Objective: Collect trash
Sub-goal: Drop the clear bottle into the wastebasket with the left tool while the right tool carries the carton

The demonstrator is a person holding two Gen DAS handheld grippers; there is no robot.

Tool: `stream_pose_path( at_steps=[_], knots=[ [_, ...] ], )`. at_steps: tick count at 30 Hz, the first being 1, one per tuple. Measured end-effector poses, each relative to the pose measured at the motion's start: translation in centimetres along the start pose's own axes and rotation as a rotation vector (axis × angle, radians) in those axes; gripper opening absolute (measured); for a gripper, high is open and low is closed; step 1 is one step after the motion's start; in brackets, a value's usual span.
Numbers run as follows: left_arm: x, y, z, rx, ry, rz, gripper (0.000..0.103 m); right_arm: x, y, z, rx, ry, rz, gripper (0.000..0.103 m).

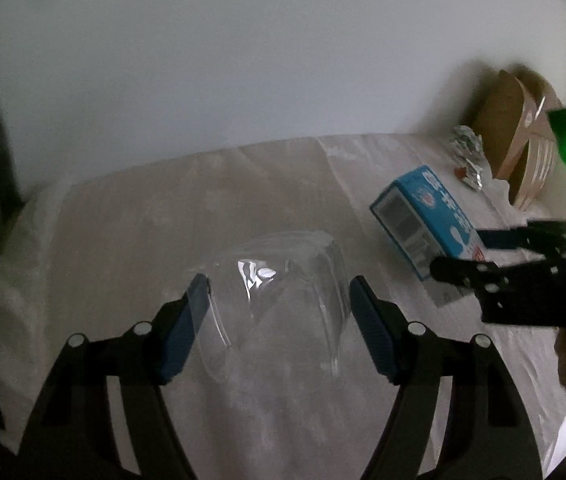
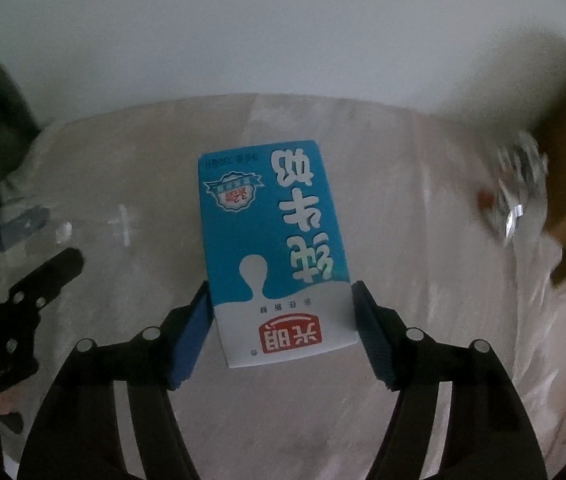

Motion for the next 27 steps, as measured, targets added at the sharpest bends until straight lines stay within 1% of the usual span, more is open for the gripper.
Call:
stream_pose_path(
  at_steps=[1,2,5,7,8,10,11,12,13,14,18,24,27],
  knots=[
    [0.2,-0.6,0.8,0.001,0.002,0.005,0.069,0.1,-1.2,0.8,0.005,0.013,-0.022,0.069],
    [0.4,-1.0,1.5,0.002,0.004,0.008,0.069,0.2,-1.7,1.0,0.006,0.018,-0.029,0.069],
    [1.4,-2.5,3.8,0.009,0.002,0.025,0.069,1.0,-5.4,3.8,0.03,0.062,-0.094,0.069],
    [2.0,-3.0,5.2,0.016,-0.004,0.035,0.069,1.3,-7.0,4.9,0.041,0.072,-0.124,0.069],
    [2.3,-3.4,5.9,0.019,-0.005,0.037,0.069,0.5,-6.9,5.1,0.043,0.074,-0.132,0.069],
    [3.3,-3.9,7.2,0.026,-0.018,0.036,0.069,0.2,-9.3,6.6,0.056,0.078,-0.167,0.069],
    [3.6,-4.4,8.0,0.029,-0.024,0.034,0.069,0.5,-9.8,6.9,0.06,0.077,-0.176,0.069],
    [4.1,-4.8,8.8,0.034,-0.031,0.026,0.069,1.2,-11.5,8.0,0.07,0.08,-0.203,0.069],
    [4.6,-4.9,9.3,0.038,-0.032,0.017,0.069,-0.1,-12.3,9.4,0.072,0.081,-0.211,0.069],
    [5.1,-5.2,9.9,0.041,-0.032,0.008,0.069,0.5,-13.6,10.0,0.075,0.084,-0.237,0.069],
    [6.3,-6.8,12.3,0.043,-0.055,-0.014,0.069,2.8,-17.2,12.0,0.081,0.076,-0.289,0.069],
    [9.1,-7.5,13.4,0.032,-0.076,-0.064,0.069,5.0,-21.3,14.0,0.092,0.068,-0.354,0.069],
    [11.2,-7.7,14.1,0.042,-0.079,-0.12,0.069,6.3,-23.3,15.3,0.106,0.055,-0.382,0.069]
  ],
)
Point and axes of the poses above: each gripper's, at about its wrist camera, not at the fingertips, and z roughly against the way its jaws point, x to its right, y to its top, the point moved 6 cm from there along -z, roughly the way its jaws point, and after that the axes turned 8 degrees about -z, right-handed, at the moved point
